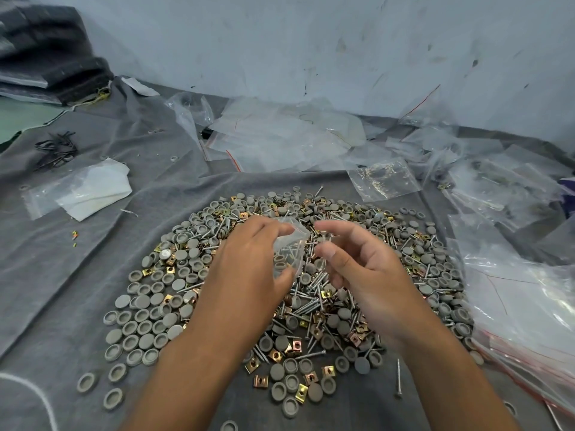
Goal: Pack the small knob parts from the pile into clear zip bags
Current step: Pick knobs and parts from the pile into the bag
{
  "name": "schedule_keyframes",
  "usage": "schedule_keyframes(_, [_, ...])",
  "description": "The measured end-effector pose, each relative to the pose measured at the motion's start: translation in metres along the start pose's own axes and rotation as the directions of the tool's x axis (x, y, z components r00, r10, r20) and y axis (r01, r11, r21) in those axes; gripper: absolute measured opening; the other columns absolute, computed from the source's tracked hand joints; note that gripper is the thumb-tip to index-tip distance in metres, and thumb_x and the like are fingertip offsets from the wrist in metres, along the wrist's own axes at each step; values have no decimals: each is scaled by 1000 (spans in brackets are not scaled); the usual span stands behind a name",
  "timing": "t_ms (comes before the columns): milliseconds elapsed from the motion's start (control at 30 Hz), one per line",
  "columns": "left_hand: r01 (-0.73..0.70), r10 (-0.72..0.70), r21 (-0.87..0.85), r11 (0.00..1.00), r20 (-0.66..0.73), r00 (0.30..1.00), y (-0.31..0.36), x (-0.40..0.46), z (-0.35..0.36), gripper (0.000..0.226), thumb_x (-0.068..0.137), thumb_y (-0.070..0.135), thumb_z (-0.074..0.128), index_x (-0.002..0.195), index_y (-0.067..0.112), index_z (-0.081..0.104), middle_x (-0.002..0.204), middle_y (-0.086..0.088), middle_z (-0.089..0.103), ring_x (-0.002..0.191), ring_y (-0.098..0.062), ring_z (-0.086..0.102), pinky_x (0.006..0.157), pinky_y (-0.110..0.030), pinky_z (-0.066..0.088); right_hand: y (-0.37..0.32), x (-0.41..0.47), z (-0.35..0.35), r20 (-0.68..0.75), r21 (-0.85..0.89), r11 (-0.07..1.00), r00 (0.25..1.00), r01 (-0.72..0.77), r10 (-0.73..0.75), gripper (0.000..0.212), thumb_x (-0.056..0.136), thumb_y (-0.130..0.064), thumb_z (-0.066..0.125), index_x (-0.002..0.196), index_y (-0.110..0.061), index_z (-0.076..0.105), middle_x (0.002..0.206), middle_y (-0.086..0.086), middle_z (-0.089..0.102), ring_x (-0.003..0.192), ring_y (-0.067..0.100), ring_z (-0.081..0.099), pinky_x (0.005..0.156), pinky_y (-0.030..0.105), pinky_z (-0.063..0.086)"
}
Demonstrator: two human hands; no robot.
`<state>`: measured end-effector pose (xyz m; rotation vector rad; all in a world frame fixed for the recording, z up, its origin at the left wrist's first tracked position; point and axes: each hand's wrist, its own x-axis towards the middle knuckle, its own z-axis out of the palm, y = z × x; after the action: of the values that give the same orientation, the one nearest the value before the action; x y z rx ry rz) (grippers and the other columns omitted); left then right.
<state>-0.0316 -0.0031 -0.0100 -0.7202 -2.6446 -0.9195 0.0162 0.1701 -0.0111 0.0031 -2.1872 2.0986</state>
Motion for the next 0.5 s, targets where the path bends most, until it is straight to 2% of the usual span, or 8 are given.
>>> schedule_keyframes(67, [0, 0, 1, 1000, 4, 1000, 0, 0, 0, 55, 80, 28, 80, 131, 28, 59, 115, 18, 50, 99, -3, 45, 98, -32, 46, -1, 1, 4, -20, 87, 995, 999, 39, -37, 24, 86, -33, 69, 109, -34, 74, 81, -6, 68, 75, 7, 62, 67, 20, 52])
schedule_keyframes(167, [-3, 3, -5, 1000, 4, 1000, -1, 1, 0, 57, 78, 30, 82, 130, 26, 59, 115, 16, 53, 98, -4, 47, 96, -32, 47, -3, 0, 10, -116, 34, 989, 983, 144, -139, 13, 85, -28, 74, 98, -24, 74, 92, 2, 77, 80, 10, 71, 68, 19, 54])
schedule_keyframes(267, [-7, 7, -10, 1000, 2, 1000, -1, 1, 1, 56, 78, 32, 81, 130, 27, 59, 113, 18, 51, 96, -2, 44, 95, -31, 48, -1, -2, 16, -214, -209, 954, 942, 216, -260, 9, 89, -28, 76, 96, -27, 71, 93, -8, 78, 84, 10, 74, 70, 24, 57])
schedule_keyframes(333, [-13, 13, -12, 1000, 2, 1000, -2, 1, 1, 56, 78, 32, 81, 129, 28, 59, 114, 19, 50, 97, -1, 44, 96, -31, 47, 1, -3, 18, -239, -347, 905, 909, 248, -341, 9, 89, -30, 75, 97, -28, 71, 92, -15, 77, 85, 7, 73, 70, 21, 54])
schedule_keyframes(400, [-20, 20, -14, 1000, 5, 1000, -2, 1, 1, 55, 79, 33, 80, 129, 27, 59, 115, 19, 50, 99, -1, 46, 97, -30, 46, 3, -2, 20, -216, -483, 819, 864, 310, -455, 10, 91, -27, 74, 100, -23, 73, 92, -17, 76, 86, 0, 72, 70, 12, 51])
schedule_keyframes(500, [-26, 27, -18, 999, 11, 1000, -1, 1, 2, 54, 80, 37, 77, 130, 30, 58, 114, 23, 47, 98, 2, 44, 99, -27, 44, 6, 0, 24, -112, -664, 626, 774, 408, -623, 14, 92, -20, 73, 105, -15, 76, 98, -10, 75, 92, 2, 70, 77, 19, 55])
